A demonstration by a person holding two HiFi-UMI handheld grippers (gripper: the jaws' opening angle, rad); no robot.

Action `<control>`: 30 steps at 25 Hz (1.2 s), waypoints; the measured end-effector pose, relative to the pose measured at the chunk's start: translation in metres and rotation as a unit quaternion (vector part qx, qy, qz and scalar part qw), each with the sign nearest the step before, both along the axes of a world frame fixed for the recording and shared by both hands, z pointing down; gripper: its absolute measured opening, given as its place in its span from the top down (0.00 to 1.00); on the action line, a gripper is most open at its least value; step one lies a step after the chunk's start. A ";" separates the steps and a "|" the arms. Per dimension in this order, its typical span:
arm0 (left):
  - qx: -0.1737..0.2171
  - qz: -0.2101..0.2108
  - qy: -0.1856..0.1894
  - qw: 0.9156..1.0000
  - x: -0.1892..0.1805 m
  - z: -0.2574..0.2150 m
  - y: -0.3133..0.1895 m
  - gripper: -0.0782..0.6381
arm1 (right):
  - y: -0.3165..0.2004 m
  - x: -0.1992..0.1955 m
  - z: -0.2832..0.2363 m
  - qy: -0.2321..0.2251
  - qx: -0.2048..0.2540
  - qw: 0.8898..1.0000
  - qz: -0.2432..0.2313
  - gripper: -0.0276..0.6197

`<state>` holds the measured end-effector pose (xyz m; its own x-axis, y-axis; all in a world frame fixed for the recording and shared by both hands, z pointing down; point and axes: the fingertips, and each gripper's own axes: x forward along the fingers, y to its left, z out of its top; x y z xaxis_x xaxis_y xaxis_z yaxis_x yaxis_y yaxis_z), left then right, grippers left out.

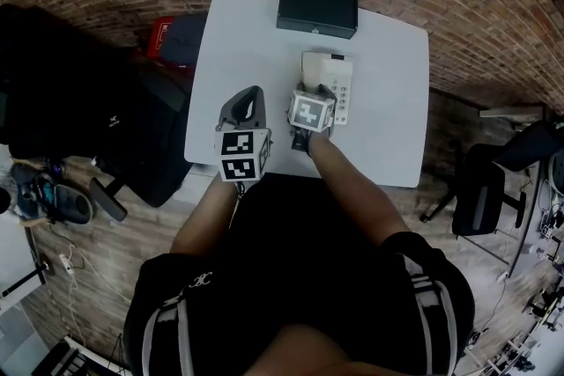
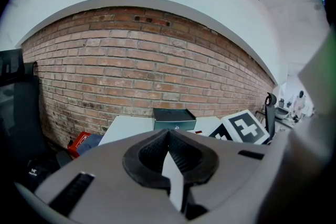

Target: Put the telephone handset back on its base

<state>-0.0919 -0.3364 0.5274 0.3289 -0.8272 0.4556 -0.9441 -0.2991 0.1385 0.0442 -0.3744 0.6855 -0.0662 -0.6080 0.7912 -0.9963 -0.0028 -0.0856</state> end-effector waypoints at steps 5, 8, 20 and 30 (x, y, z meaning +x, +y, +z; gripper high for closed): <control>0.000 -0.005 -0.001 1.000 -0.004 0.001 0.000 0.89 | -0.002 -0.003 0.006 -0.001 0.006 1.000 0.000 0.65; -0.001 -0.009 -0.002 1.000 -0.005 0.000 0.000 0.89 | -0.003 -0.004 0.005 0.016 0.012 1.000 -0.013 0.65; 0.004 -0.013 -0.004 1.000 0.000 -0.003 0.000 0.89 | -0.005 -0.011 0.011 -0.018 0.002 1.000 -0.024 0.64; 0.013 -0.014 -0.004 1.000 0.006 -0.011 -0.007 0.89 | -0.013 -0.001 -0.052 -0.122 0.124 0.984 -0.029 0.57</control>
<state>-0.0863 -0.3430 0.5168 0.3020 -0.8476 0.4364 -0.9532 -0.2763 0.1230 0.0429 -0.3873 0.6337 -0.2762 -0.7697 0.5756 -0.9439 0.1043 -0.3135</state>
